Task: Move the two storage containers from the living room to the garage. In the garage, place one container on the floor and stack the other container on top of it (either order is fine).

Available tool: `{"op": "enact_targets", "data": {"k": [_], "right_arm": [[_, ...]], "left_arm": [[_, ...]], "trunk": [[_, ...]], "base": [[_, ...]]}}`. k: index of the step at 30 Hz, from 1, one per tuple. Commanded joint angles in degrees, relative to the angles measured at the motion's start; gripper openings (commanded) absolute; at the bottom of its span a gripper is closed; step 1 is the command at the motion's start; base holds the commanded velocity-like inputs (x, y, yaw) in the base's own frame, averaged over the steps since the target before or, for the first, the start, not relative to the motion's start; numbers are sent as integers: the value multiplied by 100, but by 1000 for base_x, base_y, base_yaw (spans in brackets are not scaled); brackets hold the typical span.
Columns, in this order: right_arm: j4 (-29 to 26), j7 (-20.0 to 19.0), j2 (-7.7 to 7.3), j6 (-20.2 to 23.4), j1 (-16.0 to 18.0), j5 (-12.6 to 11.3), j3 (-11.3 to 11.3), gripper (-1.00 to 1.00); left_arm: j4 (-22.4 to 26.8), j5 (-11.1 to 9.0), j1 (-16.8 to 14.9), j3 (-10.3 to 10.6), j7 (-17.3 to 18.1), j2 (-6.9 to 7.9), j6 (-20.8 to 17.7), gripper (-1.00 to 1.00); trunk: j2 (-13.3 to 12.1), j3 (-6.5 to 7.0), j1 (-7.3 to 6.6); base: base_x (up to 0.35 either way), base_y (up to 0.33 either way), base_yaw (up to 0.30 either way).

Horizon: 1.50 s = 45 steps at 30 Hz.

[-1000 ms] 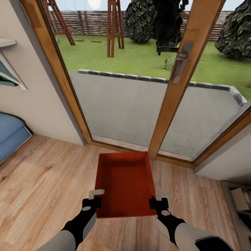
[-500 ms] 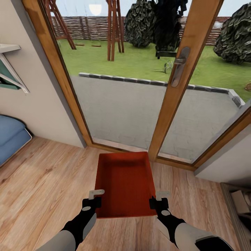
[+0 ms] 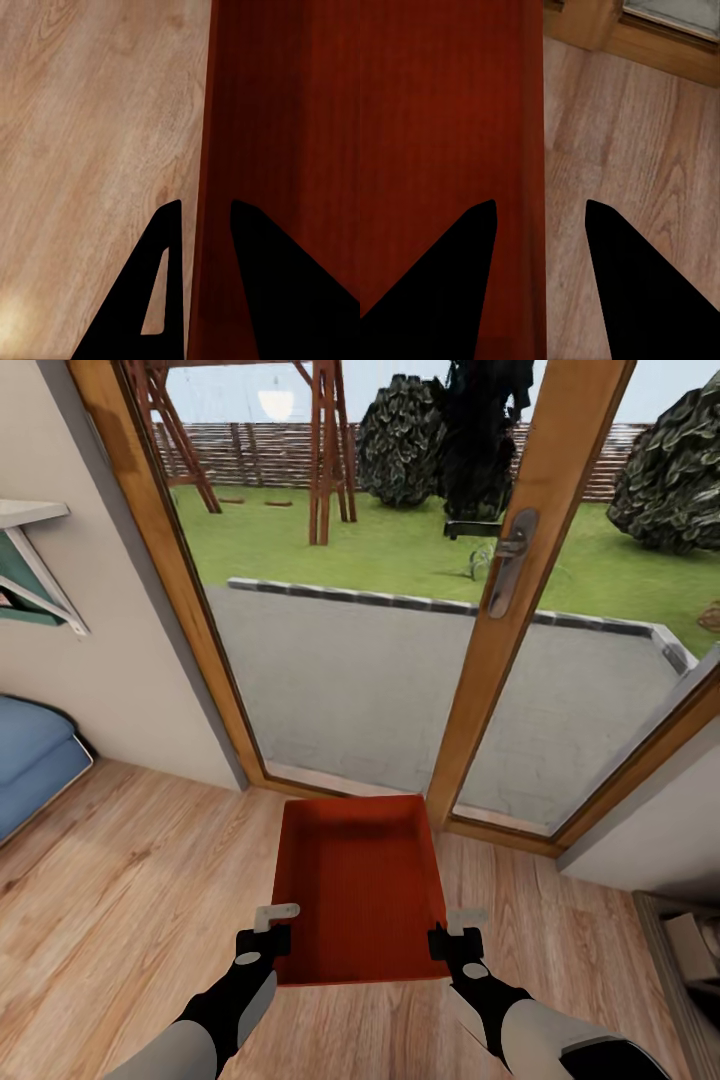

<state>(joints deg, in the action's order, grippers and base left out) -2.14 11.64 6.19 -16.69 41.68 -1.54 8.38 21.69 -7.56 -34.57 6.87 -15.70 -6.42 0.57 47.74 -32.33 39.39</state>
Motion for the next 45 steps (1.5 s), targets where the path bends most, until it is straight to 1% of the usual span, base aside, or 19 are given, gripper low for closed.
{"op": "enact_targets", "data": {"k": [1, 45], "right_arm": [[-15, -30, 4, -493, 7, 128, -407, -100], [-15, -30, 5, -493, 7, 128, -407, -100]], "left_arm": [[-7, -61, 3, -37, -74, 246, 5, -100], [-15, -59, 3, -29, -64, 255, 7, -100]], "trunk": [[4, 4, 1], [4, 414, 1]], "base": [[0, 0, 0], [0, 0, 0]]}}
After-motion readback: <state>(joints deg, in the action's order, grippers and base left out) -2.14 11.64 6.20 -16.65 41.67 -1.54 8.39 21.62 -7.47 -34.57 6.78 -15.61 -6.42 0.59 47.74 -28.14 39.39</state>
